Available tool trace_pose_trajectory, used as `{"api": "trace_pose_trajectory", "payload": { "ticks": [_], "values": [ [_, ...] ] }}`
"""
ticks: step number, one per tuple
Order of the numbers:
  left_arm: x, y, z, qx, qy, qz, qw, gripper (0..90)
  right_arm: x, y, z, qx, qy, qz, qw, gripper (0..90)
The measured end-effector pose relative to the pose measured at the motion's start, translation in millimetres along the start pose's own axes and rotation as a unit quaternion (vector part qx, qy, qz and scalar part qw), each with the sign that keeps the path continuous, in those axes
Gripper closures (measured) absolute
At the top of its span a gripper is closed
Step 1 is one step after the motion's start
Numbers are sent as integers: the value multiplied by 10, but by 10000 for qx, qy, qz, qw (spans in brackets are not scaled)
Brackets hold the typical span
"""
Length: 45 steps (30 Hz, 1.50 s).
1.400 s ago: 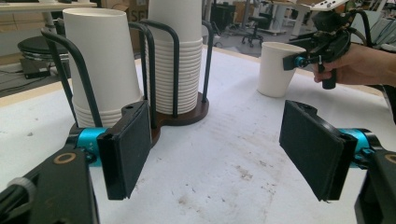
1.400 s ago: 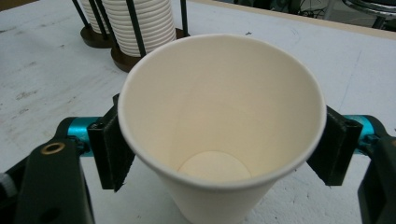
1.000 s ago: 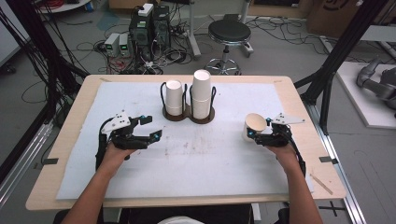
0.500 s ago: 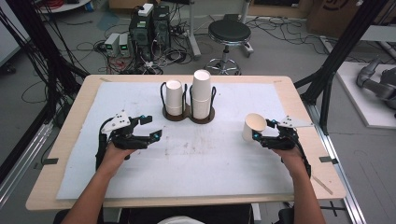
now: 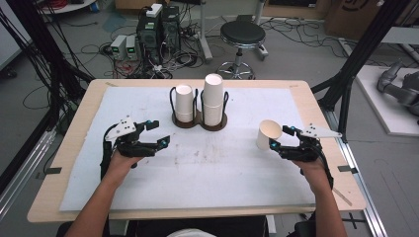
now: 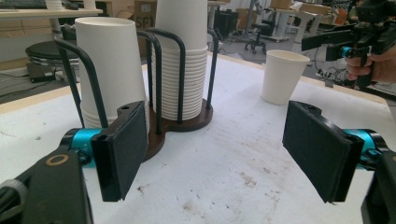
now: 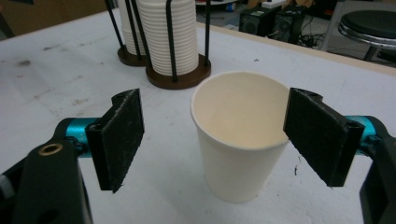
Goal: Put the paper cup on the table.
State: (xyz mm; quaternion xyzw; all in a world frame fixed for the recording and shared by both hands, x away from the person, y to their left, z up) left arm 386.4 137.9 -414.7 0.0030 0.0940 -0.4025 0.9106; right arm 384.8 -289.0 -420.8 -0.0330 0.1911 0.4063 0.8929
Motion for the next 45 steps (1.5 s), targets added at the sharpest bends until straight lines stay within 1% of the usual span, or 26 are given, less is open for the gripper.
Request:
{"api": "trace_pose_trajectory", "payload": {
  "ticks": [2,4,5,12,15,18,22,26,29,33,37,42,45],
  "values": [
    [-3,-5,7,12,-10,-11,10000,223,2,44,38,-19,-67,86,9999,209],
    [-9,1,18,2,-19,42,10000,217,11,78,70,-52,-104,127,9999,209],
    [-12,4,25,-7,-39,71,10000,198,20,97,88,-66,-116,158,9998,209],
    [-42,6,58,15,-104,105,9999,196,73,208,184,-181,-75,261,9995,203],
    [-55,0,62,-34,-121,141,9998,196,108,250,211,-233,-2,331,9992,203],
    [-75,7,52,-51,-117,164,9998,196,157,252,238,-316,30,378,9988,203],
    [-80,46,55,-99,-151,255,9995,196,197,272,256,-300,54,464,9985,203],
    [-84,53,64,-127,-187,319,9992,196,182,296,266,-304,-4,476,9984,203],
    [-79,33,63,-106,-179,286,9994,196,167,336,272,-279,-67,521,9982,203],
    [-96,17,71,-85,-190,253,9995,196,166,395,312,-340,-125,539,9979,202],
    [-128,9,88,-76,-237,248,9994,196,165,468,335,-390,-113,563,9976,202],
    [-141,10,96,-70,-256,244,9993,196,162,479,355,-426,-145,508,9977,202],
    [-142,18,94,-89,-251,246,9993,196,177,477,342,-413,-117,518,9977,203]
  ]
}}
Point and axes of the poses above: each handheld gripper's, and its own axes: x roughly forward along the jaws, z roughly out of its top, y roughly to its left, the point moved 7 cm from there along x, roughly forward along the jaws, and after that the axes turned 7 degrees about z, right-handed, at the moved point
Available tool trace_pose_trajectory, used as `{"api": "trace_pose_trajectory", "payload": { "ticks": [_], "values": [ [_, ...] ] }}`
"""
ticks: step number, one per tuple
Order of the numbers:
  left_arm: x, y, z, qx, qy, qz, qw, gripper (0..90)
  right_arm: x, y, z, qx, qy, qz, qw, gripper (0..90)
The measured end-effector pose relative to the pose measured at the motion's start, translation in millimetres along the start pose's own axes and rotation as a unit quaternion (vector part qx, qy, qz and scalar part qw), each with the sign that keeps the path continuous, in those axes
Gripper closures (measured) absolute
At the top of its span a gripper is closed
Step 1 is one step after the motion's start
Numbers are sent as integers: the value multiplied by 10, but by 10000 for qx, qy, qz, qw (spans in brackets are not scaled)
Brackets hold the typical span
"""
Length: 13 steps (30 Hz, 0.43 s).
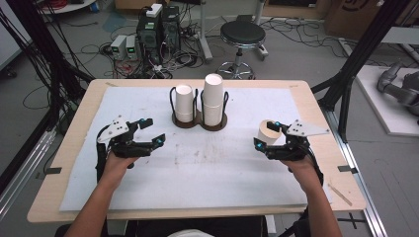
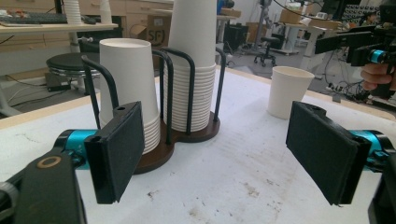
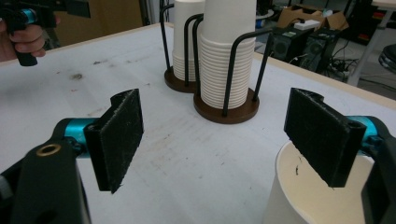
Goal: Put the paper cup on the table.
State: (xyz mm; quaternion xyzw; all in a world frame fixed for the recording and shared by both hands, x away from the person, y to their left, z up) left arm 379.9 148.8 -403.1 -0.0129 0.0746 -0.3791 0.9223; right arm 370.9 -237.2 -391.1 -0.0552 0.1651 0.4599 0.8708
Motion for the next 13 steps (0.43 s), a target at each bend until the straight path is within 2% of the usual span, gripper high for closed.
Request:
{"api": "trace_pose_trajectory", "payload": {
  "ticks": [7,11,13],
  "values": [
    [24,-13,-6,6,21,-1,10000,196,-11,-16,-17,29,11,-2,10000,203],
    [24,-27,26,-103,-82,-49,9999,196,-20,-17,-13,39,1,16,10000,202],
    [24,-30,35,-90,-90,-55,9999,196,-20,-15,-9,38,0,26,10000,202]
  ]
}}
Point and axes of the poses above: each handheld gripper's, and its own axes: x roughly forward along the jaws, z roughly out of its top, y roughly to its left, the point moved 7 cm from there along x, roughly forward along the jaws, and after that the axes turned 7 degrees about z, right-handed, at the moved point
